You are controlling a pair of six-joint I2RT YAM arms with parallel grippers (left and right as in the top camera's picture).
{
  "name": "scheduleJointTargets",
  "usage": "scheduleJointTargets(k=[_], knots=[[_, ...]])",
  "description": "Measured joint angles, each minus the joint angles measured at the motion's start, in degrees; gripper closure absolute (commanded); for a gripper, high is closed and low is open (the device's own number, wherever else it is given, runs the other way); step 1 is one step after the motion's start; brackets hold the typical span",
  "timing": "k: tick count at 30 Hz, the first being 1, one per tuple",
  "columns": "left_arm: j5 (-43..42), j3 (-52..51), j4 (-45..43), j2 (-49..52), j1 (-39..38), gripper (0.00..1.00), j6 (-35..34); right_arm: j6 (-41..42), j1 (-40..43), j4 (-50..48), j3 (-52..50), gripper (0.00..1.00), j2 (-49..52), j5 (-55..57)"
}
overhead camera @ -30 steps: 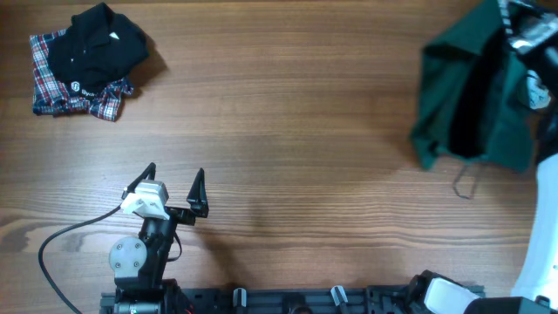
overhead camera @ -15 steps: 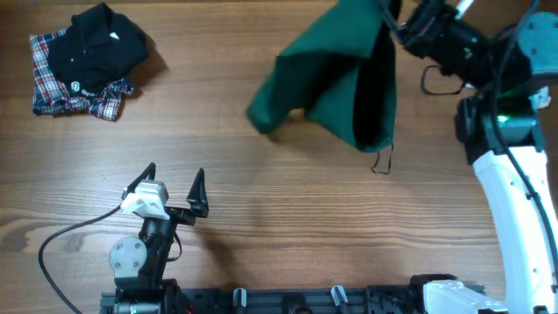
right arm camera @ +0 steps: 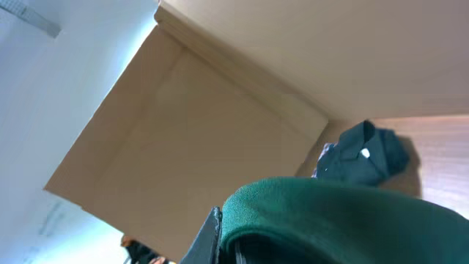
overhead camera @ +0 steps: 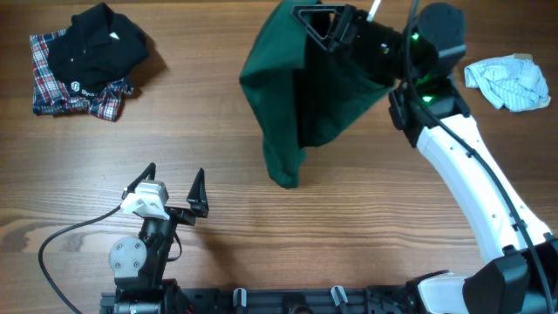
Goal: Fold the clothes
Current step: 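Lift the green garment with the right gripper toward table center, then reach the left gripper to the hanging green garment and grasp its edge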
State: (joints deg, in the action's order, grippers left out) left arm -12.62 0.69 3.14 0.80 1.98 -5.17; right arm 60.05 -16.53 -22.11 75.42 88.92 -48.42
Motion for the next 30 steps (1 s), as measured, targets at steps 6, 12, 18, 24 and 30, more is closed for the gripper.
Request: scheduleJointTargets(k=[6,12,18,24,30], knots=[[0.00,0.00,0.00,0.00,0.00,0.00,0.00,0.17,-0.28,-0.26,0.00,0.96,0.02,0.70],[-0.26,-0.09,-5.42,0.00,0.00,0.00,-0.02,0.15,-0.28,-0.26,0.00,0.96,0.02,0.92],[-17.88,-0.26,-12.87,0.00,0.00,0.00,-0.79,0.17,-0.28,-0.26,0.00,0.96,0.02,1.16],[-31.58,-0.35,-18.25,0.00,-0.02,0.00,-11.08,0.17,-0.28,-0.26,0.00,0.96,0.02,2.47],[-37.57,-0.31,-18.64,6.03,-3.19,0.00,-15.56,0.17,-0.28,-0.28,0.00,0.96,0.02,4.61]])
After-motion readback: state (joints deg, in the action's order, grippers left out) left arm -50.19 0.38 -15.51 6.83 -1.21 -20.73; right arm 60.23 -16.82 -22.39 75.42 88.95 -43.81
